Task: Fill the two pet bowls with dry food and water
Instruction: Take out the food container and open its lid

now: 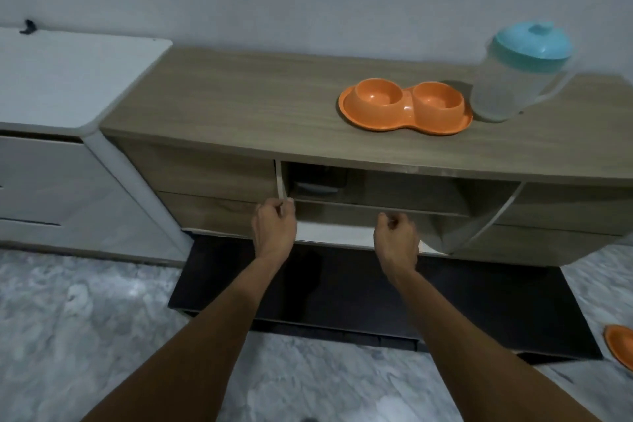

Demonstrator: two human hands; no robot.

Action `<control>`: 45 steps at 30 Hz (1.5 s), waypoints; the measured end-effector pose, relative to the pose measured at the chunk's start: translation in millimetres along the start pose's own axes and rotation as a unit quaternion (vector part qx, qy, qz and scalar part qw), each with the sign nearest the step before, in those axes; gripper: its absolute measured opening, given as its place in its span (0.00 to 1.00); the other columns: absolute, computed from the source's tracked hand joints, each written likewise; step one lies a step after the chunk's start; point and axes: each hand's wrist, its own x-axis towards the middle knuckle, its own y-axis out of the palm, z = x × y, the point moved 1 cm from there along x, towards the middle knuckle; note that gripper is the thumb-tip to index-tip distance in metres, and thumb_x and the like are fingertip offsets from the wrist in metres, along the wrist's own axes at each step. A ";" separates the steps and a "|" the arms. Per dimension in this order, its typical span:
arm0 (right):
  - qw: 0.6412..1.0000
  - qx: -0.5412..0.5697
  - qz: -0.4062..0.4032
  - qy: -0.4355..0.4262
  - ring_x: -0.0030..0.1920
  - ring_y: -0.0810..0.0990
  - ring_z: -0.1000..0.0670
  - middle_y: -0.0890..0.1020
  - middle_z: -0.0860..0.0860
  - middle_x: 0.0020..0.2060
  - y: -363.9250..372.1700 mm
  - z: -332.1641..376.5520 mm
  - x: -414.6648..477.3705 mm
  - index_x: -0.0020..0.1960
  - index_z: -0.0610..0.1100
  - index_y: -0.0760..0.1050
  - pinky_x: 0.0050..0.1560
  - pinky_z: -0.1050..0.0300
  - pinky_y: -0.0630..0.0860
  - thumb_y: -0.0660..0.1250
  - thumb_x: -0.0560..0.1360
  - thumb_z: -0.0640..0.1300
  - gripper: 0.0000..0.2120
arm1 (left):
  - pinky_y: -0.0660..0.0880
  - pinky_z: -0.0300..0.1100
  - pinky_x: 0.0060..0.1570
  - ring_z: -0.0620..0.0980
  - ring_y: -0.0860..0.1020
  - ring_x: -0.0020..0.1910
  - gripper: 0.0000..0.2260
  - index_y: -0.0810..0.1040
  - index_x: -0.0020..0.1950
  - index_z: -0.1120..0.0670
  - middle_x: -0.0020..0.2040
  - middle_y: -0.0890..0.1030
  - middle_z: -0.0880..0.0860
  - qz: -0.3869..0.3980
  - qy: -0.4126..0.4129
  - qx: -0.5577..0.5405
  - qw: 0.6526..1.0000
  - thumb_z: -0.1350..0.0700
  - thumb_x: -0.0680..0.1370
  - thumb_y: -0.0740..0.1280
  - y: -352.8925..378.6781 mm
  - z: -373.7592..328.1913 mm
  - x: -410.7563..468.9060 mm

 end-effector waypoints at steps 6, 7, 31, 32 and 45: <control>0.995 0.069 -0.025 -0.072 0.54 0.78 0.43 0.80 0.44 0.53 73.6 -38.9 52.1 0.54 0.43 0.77 0.59 0.44 0.75 0.61 0.79 0.52 0.14 | 0.71 0.44 0.58 0.53 0.76 0.61 0.21 0.71 0.70 0.59 0.62 0.78 0.56 0.020 0.062 -0.072 0.995 0.48 0.82 0.61 70.0 41.7 42.4; 0.993 0.079 -0.028 -0.089 0.53 0.78 0.43 0.80 0.43 0.53 82.4 -42.2 61.5 0.53 0.43 0.77 0.59 0.45 0.75 0.61 0.79 0.51 0.13 | 0.70 0.44 0.60 0.54 0.75 0.64 0.22 0.69 0.72 0.59 0.65 0.77 0.57 0.018 0.067 -0.078 0.995 0.48 0.82 0.61 79.6 45.3 49.6; 0.982 0.176 0.022 -0.067 0.43 0.76 0.52 0.78 0.45 0.51 139.7 -22.1 106.1 0.61 0.39 0.75 0.48 0.55 0.70 0.60 0.82 0.46 0.13 | 0.68 0.43 0.51 0.57 0.76 0.61 0.19 0.67 0.70 0.61 0.64 0.75 0.60 -0.057 -0.003 -0.155 0.986 0.54 0.82 0.62 131.2 44.5 98.9; 0.983 0.175 0.019 -0.059 0.43 0.76 0.52 0.79 0.45 0.50 136.4 -24.3 98.4 0.60 0.39 0.75 0.48 0.55 0.70 0.60 0.82 0.46 0.13 | 0.70 0.43 0.51 0.56 0.76 0.58 0.19 0.67 0.69 0.60 0.62 0.76 0.59 -0.048 -0.013 -0.166 0.985 0.53 0.82 0.62 127.3 44.7 93.2; 0.989 0.131 0.056 0.036 0.46 0.75 0.47 0.79 0.47 0.43 5.2 0.0 -66.8 0.54 0.44 0.80 0.48 0.57 0.69 0.59 0.79 0.41 0.11 | 0.75 0.52 0.58 0.60 0.78 0.58 0.17 0.78 0.60 0.62 0.57 0.79 0.60 -0.014 -0.161 -0.052 0.986 0.50 0.80 0.64 19.8 15.6 -66.3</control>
